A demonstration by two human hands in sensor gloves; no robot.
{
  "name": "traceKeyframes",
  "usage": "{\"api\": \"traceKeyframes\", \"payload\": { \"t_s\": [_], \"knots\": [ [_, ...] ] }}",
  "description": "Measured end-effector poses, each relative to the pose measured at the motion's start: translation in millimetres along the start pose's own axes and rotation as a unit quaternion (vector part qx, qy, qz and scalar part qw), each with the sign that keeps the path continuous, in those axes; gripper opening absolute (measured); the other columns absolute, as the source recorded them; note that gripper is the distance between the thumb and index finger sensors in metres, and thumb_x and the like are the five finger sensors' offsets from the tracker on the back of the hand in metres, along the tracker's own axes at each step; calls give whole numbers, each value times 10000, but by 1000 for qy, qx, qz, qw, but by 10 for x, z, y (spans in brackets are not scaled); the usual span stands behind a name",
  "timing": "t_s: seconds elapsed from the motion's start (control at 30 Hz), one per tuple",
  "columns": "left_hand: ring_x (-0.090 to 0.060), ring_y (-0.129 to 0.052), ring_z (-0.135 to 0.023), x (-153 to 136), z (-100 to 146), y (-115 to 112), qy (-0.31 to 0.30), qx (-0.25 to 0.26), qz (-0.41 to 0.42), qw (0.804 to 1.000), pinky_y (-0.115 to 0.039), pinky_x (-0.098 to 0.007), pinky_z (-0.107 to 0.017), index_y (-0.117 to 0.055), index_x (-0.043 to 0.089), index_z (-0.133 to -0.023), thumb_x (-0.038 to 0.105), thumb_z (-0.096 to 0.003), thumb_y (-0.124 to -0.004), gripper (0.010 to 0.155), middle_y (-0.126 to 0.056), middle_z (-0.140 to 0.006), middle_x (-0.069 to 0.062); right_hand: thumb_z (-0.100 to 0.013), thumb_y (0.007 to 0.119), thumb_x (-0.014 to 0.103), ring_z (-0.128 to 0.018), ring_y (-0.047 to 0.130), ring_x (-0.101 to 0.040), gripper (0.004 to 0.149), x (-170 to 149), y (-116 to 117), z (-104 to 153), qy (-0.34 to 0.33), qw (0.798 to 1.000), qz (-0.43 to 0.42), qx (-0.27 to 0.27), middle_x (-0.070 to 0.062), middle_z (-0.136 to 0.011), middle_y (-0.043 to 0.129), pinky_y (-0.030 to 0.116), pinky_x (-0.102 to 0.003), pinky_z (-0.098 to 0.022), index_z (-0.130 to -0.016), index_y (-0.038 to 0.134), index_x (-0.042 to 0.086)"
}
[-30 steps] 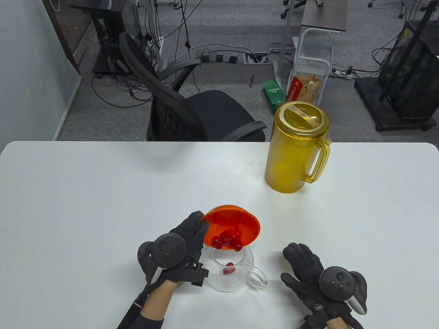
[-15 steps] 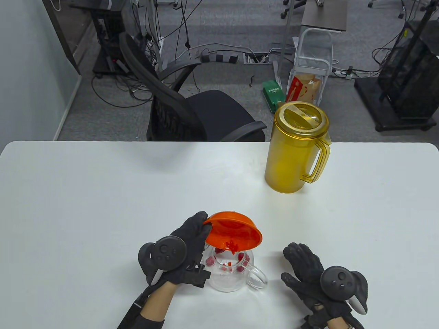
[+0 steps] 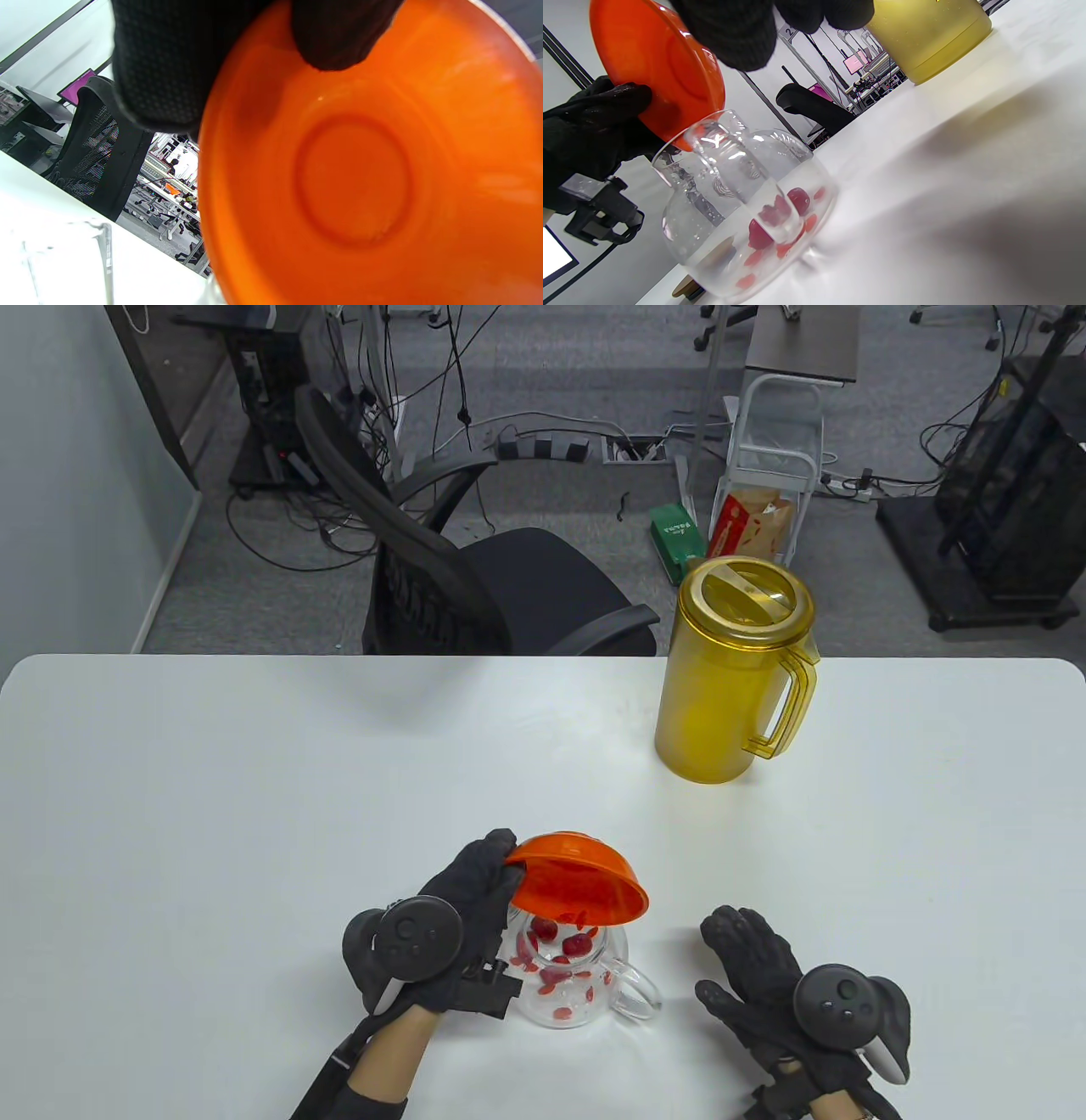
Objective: Make wolfberry and red date tea
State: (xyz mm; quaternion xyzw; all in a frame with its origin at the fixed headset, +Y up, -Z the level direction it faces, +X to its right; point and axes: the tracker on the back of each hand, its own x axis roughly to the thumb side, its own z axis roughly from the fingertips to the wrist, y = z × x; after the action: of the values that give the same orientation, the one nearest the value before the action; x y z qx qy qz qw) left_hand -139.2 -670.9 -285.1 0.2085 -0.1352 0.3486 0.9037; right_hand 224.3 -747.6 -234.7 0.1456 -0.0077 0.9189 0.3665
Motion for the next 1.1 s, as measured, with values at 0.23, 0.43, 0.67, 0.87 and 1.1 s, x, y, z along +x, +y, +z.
{"api": "traceKeyframes", "payload": {
  "t_s": [0.23, 0.43, 0.67, 0.87, 1.1],
  "knots": [
    [-298, -1093, -675, 20, 15, -4, -3, 3, 4, 1000, -976, -374, -446, -727, 194, -890, 347, -543, -784, 384, -963, -826, -99, -564, 789, 400, -1072, 346, -383, 714, -2, -2, 0, -2, 1000, -1, -1, -129, -1197, 437, 319, -592, -760, -1135, 452, 135],
    [-291, -1101, -646, 5, 11, -10, 5, 0, 5, 1000, -979, -361, -427, -722, 179, -895, 352, -549, -782, 391, -971, -811, -99, -565, 789, 399, -1071, 345, -385, 713, -4, 0, 2, -2, 1000, -1, 0, -131, -1196, 438, 319, -591, -760, -1135, 452, 136],
    [-287, -1117, -504, -79, -32, -30, 59, -18, 45, 997, -996, -315, -304, -705, 107, -896, 326, -551, -784, 416, -986, -734, -139, -564, 789, 400, -1071, 347, -384, 714, -6, -2, 3, -2, 1000, -3, 0, -131, -1197, 437, 320, -591, -760, -1135, 452, 136],
    [-332, -1094, -543, -210, -123, 107, 112, -7, 98, 989, -998, -309, -310, -667, 52, -920, 288, -557, -759, 443, -952, -769, -195, -564, 789, 400, -1071, 346, -384, 713, -8, 0, 3, -1, 1000, -3, 1, -129, -1197, 437, 320, -591, -760, -1135, 452, 136],
    [-328, -1091, -552, -711, -429, 494, 223, 9, 116, 968, -996, -307, -323, -654, 50, -933, 292, -569, -743, 446, -945, -778, -194, -564, 789, 399, -1073, 344, -382, 716, -14, -17, 6, 4, 1000, -6, -4, -130, -1197, 435, 317, -591, -761, -1135, 445, 138]
  ]
}}
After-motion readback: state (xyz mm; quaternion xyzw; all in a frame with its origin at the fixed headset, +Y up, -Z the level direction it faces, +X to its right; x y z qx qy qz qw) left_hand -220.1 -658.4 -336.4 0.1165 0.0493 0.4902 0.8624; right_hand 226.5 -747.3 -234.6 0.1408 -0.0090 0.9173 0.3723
